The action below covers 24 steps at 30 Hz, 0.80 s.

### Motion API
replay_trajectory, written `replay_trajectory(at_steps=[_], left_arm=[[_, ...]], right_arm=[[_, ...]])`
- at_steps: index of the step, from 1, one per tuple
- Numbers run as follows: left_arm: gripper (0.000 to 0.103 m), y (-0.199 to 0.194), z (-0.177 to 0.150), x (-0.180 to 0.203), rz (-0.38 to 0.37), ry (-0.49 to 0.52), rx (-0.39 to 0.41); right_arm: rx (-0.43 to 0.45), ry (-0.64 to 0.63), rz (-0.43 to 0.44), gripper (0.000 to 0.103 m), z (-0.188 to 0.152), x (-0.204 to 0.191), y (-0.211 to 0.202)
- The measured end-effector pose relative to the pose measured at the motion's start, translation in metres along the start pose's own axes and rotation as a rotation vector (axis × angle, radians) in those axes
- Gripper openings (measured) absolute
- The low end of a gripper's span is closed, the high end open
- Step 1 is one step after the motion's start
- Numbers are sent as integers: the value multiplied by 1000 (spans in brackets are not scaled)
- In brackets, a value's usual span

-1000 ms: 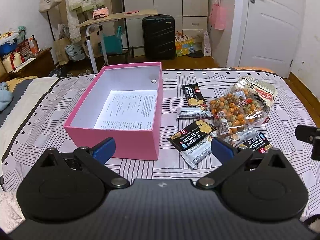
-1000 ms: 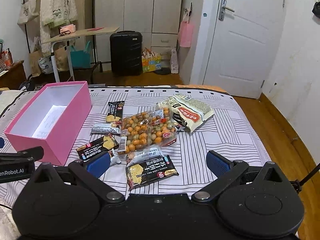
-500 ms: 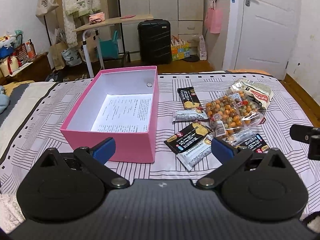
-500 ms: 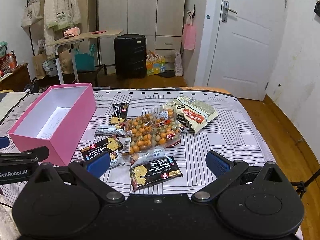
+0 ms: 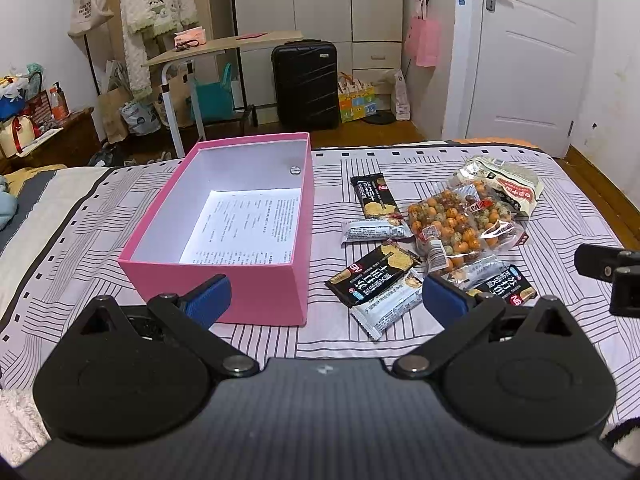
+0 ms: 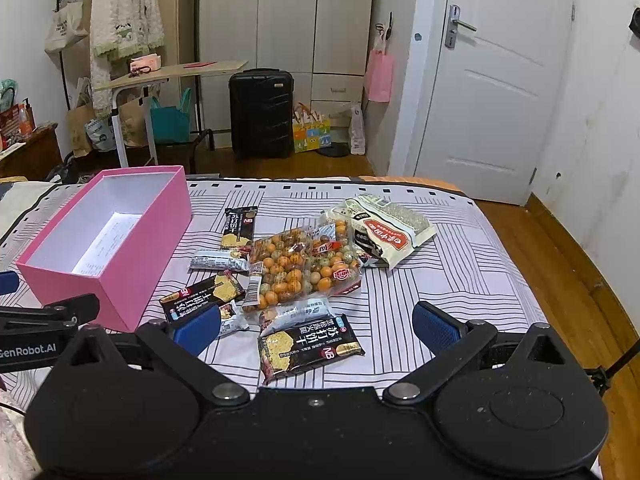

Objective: Organize snacks

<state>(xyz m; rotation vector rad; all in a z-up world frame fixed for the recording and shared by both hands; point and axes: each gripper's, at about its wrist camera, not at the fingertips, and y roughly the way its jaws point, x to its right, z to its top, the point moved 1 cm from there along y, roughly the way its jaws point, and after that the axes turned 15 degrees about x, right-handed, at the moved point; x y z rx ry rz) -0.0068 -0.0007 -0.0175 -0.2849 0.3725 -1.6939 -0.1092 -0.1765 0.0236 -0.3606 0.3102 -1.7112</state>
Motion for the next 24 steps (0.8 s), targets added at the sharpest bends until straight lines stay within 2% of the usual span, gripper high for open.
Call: replay_trajectory(at_steps=[4,7,11,18,21,24], left_arm=[[103,0,0,0,1,-1,-2],[103,1,-2,0,1,-2,-9],[103,-1,-1,1,7,11,-14],[103,-4,10,-1,32,42,7],[103,1,20,3,61,74,9],[103,10,35,4,54,74,12]], right_arm=[[-11,-6,11,103,-1,-1,2],[-20,-25,51,103,1,-5,5],[5,-67,62,103,8,-9,4],[7,-4,164,103,23,7,5],[30,11,211,103,31,16,12],[104,21,264,103,37,23,21]])
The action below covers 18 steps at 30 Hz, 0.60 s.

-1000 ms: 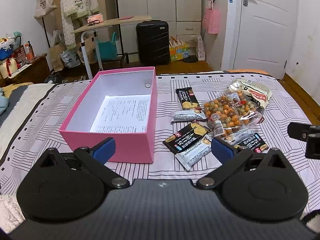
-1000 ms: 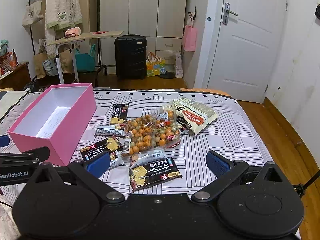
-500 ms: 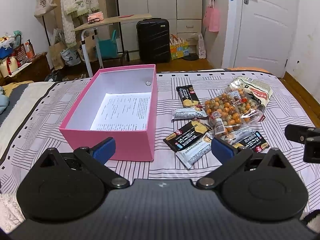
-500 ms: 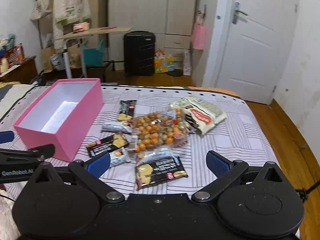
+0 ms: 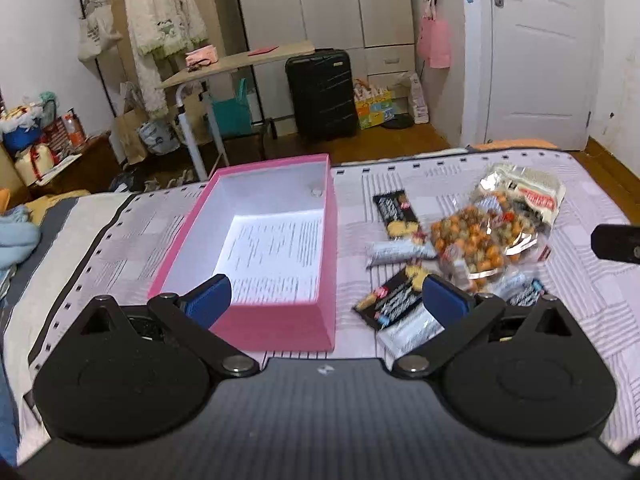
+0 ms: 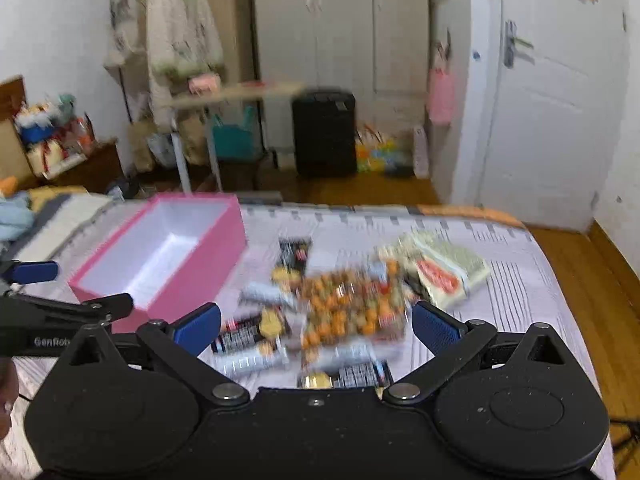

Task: Organize snacks
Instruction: 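Lower the left gripper onto the bag of coated peanuts and close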

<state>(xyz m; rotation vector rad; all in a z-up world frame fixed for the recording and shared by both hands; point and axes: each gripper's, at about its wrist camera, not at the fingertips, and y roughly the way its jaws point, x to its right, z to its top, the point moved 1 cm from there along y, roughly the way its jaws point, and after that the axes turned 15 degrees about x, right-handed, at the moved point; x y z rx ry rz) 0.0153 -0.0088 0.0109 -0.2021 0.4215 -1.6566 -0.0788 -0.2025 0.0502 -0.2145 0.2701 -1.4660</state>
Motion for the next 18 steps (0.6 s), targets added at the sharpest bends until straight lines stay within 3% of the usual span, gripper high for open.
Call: replay_trajectory(at_steps=[5,7,9,14,16,18], left_arm=[[101,34,31,1,-40,-23,-22],[101,50,39,6,-67,-32,-45],[100,71,46,11,-115,-51,-58],[99,123,39,31,-219,-149,-67],[93,147,27,45,-260,-180,-115],[88,169,13,57,-331,-183,-176]], right_arm=[[53,23,116,103,-7,15,32],[-6,44,153,102,-15,23,56],[-43,28,137,95,-27,27,78],[-123,-1,143,95,-68,30,129],[-154,-26,142,95,-85,31,148],[-126,-81,133,95,-97,30,159]])
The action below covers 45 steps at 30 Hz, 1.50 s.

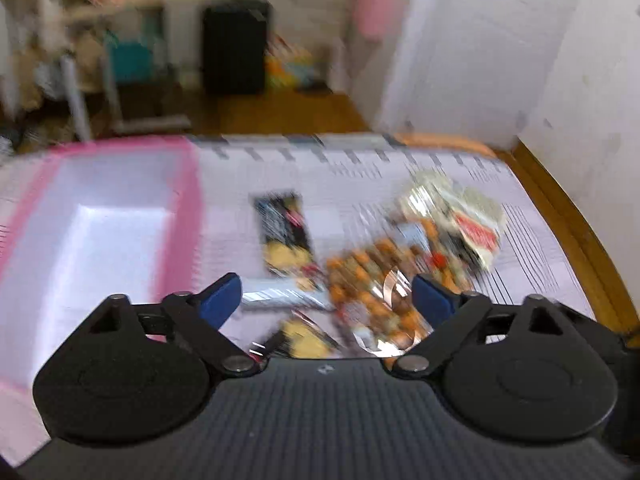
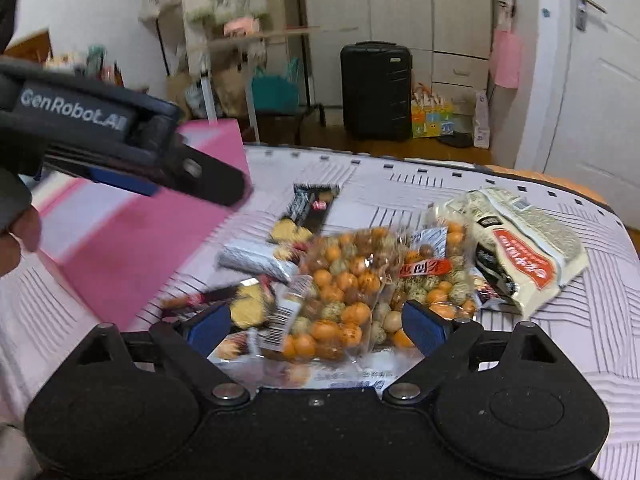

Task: Organize snacks
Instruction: 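Lower the left gripper onto the bag of coated peanuts and close, then carry the peanut bag with the left gripper over the pink box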

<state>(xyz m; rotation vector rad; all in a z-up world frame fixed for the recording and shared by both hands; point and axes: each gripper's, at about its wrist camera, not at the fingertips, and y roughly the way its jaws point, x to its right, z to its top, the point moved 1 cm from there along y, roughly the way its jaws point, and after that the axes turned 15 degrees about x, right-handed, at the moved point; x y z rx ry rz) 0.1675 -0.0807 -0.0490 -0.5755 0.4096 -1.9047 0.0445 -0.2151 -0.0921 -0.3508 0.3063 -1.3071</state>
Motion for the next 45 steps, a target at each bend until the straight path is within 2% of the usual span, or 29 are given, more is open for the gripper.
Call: replay_trajectory(at_steps=[2,5,7,12,15,18,25,28,33,45], left_arm=[[82,24,-13,1,-39,-18,-43],[81,50,-28,-4,-64,-50,-71],[81,64,-35,-8,-65,-72,-84],[76,92,-51,-15,-137,-150,-193],[63,103,-62,-16,-180,-185,-252],[52,105,-63,-15,-225,-205,-254],[52,105,-73,-18,-217,-244,-224],[52,105,-71,-14,-215,-224,-228],[52,108,-69,-17,-236,-231,-258],[51,103,-61,-12,-230,-221,-315]], right_arm=[[1,-38,-4,95,-7,-1,11],[-40,-19,2,95,-14,0,25],[-26,-30,-3,95,-17,-2,28],[-26,-42,81,102,-24,-7,27],[-22,-44,70,102,-28,-7,27],[-31,-77,46,102,-31,-13,31],[-24,-184,-28,96,-43,-38,42],[-8,-137,-69,83,-38,-36,38],[-11,-127,-75,74,-34,-34,31],[-42,-98,-61,69,-16,-24,25]])
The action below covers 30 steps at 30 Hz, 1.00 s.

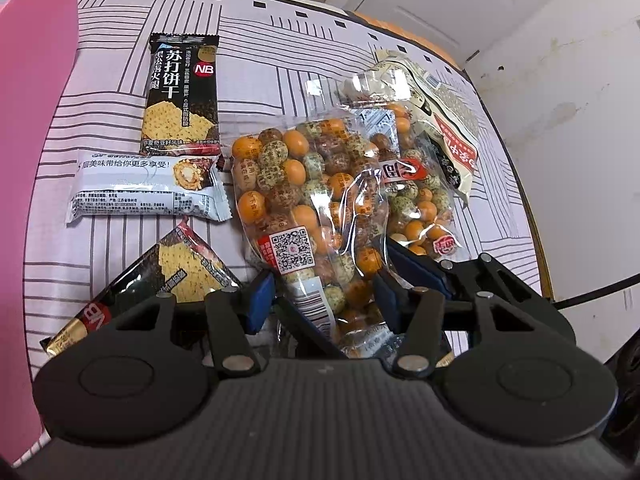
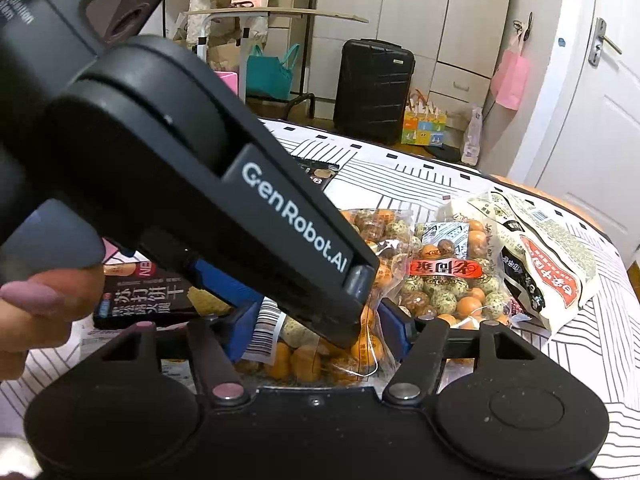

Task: Organize snacks
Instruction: 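Carry the peanut bag with the left gripper over the pink box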

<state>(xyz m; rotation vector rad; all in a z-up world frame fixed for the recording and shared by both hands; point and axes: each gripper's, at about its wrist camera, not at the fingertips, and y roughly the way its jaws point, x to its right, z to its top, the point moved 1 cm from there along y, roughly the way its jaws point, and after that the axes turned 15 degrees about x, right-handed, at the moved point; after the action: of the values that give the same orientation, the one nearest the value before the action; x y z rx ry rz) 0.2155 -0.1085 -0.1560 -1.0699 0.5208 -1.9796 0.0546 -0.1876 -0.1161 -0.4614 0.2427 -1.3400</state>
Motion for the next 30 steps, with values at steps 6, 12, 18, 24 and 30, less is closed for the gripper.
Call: replay_trajectory(at_steps=[6,12,18,24,30], left_arm=[[51,-12,1,9,-2,17,-30],[51,-35,-2,18,4,24,-49],[52,-63,-10,29,12,11,-57],[52,-94,-17,37,23,2,-34],[52,-127,-25,45,27,9,-10]], right_arm=[[-58,36,-12,69,21,4,-3],[-72,49,1,68,39,6,-13],[-106,46,24,68,57,1,-28],[-80,0,49,68,68,-5,-40],[-70,-86,70,68,74,-11,-44]])
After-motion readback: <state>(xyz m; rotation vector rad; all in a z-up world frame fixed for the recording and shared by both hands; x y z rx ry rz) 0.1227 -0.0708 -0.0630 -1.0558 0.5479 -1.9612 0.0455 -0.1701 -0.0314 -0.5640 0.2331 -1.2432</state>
